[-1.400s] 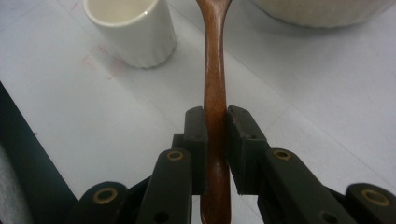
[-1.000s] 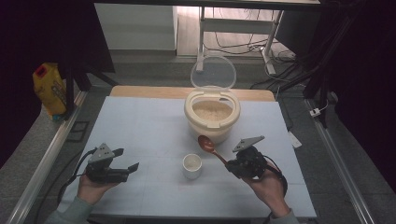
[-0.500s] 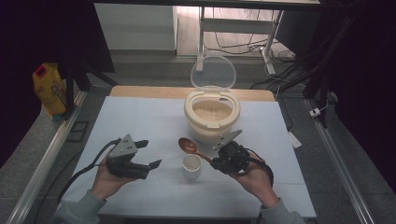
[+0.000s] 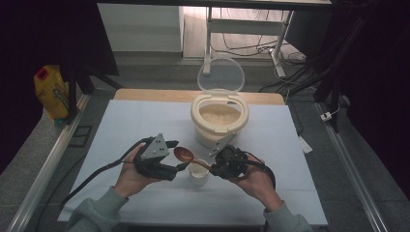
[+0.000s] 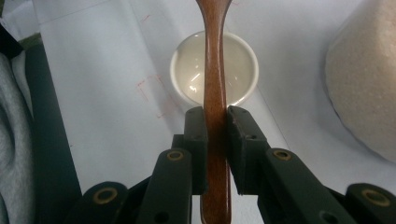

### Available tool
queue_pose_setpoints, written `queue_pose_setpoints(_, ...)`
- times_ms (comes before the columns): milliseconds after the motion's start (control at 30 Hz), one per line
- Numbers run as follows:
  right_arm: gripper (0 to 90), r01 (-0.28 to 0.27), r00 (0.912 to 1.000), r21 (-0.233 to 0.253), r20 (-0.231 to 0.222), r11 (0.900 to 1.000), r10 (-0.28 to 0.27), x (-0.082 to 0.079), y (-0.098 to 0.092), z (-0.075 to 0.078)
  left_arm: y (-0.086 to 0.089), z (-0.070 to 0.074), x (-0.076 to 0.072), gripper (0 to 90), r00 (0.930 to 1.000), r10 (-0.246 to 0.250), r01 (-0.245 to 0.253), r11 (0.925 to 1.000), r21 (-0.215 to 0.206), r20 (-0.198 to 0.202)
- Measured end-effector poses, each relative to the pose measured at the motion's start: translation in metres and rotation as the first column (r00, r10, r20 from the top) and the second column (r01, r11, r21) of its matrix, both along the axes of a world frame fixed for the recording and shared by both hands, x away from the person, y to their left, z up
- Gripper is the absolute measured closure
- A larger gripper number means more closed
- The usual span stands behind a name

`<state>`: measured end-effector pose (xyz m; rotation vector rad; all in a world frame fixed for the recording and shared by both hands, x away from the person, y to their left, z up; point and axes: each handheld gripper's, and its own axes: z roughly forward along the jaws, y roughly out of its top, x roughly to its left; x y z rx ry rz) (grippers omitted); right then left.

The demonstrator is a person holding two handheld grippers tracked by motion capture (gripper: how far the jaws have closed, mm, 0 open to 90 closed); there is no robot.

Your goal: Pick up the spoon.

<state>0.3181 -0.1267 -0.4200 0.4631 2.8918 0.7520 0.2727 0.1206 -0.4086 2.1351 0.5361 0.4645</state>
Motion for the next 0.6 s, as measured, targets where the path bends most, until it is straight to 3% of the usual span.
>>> queue_pose_setpoints(167,78.2,-0.025,0.9997,-0.011,0.007,1.000,0.025,-0.002,0.006,0.001,-0.011,-0.001,0.001,33.8,0.9988,-0.049,0.049,0.9979,0.043,-0.002)
queue_pose_setpoints(267,78.2,-0.043,0.9991,-0.021,0.007,0.999,0.043,-0.003,0.010,0.001,-0.018,-0.004,0.003,35.9,0.9971,-0.076,0.076,0.9932,0.088,-0.006)
queue_pose_setpoints(500,78.2,-0.070,0.9974,-0.022,0.018,0.997,0.070,-0.005,0.014,0.003,-0.031,-0.012,0.008,39.5,0.9914,-0.123,0.129,0.9761,0.175,-0.043)
queue_pose_setpoints(600,78.2,-0.081,0.9963,-0.023,0.026,0.996,0.082,-0.006,0.015,0.005,-0.035,-0.012,0.007,41.9,0.9901,-0.137,0.141,0.9665,0.215,-0.030)
